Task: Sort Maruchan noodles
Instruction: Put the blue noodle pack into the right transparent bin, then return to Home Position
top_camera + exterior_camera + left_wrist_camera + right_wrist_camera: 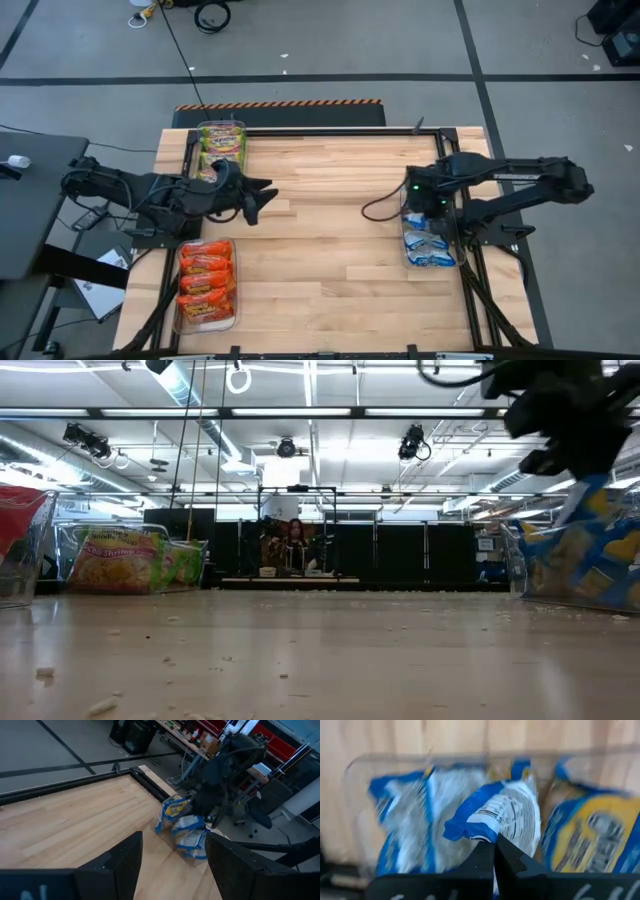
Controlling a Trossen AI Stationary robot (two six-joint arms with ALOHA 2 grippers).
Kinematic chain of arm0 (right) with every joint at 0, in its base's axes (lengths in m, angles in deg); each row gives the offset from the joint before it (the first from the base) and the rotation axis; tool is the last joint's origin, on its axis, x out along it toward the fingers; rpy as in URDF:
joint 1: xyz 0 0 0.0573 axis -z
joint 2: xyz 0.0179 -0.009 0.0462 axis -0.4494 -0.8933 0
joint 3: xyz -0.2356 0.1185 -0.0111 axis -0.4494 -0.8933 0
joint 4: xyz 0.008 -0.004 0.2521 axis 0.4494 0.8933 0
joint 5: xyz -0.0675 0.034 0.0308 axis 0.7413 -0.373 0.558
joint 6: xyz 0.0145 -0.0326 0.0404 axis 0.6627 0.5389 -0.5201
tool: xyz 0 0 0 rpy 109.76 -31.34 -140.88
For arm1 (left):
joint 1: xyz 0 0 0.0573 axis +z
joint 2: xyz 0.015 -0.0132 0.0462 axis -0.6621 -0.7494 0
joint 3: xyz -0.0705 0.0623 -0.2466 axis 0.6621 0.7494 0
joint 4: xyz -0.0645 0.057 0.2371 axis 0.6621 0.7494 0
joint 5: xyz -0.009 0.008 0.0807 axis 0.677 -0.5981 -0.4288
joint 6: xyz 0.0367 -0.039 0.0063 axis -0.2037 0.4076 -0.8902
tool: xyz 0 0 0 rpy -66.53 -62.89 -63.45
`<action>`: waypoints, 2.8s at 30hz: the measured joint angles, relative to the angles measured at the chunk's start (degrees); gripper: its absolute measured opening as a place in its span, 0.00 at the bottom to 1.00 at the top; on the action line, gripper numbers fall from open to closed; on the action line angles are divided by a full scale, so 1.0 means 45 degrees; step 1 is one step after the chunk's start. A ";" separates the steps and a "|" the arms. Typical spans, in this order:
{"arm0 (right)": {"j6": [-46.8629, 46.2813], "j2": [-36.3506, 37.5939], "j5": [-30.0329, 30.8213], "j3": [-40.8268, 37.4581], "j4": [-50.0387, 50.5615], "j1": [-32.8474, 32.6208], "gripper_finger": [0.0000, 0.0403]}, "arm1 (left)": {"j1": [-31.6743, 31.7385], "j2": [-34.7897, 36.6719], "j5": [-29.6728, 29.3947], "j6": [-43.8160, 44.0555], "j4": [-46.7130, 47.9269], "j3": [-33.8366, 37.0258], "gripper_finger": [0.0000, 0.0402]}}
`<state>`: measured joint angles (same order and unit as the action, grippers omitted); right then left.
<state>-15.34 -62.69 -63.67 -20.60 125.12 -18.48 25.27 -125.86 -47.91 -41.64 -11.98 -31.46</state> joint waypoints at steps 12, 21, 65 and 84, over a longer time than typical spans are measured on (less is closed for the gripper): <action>0.0743 -0.2976 0.2198 -0.0116 -0.1579 0.0987 0.04 | 0.0058 0.0182 0.0170 -0.0719 0.0015 0.0006 0.55; -0.3890 -0.0992 0.0705 -0.0112 -0.0628 0.0621 0.32 | 0.0058 0.0962 0.0443 -0.1151 0.0691 0.0005 0.55; -0.5856 0.4742 0.6319 -0.0487 -1.0573 -0.3367 0.12 | 0.3520 0.1868 0.8185 -0.5700 -0.5218 0.3323 0.24; -0.2664 0.9714 0.4185 -0.1406 -1.2589 -0.3671 0.18 | 0.4378 0.9213 0.6106 -0.5797 0.1593 0.4290 0.10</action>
<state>-27.33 -18.98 -44.84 -26.93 68.46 -35.00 44.97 -84.40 -20.44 -67.72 -4.82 -12.16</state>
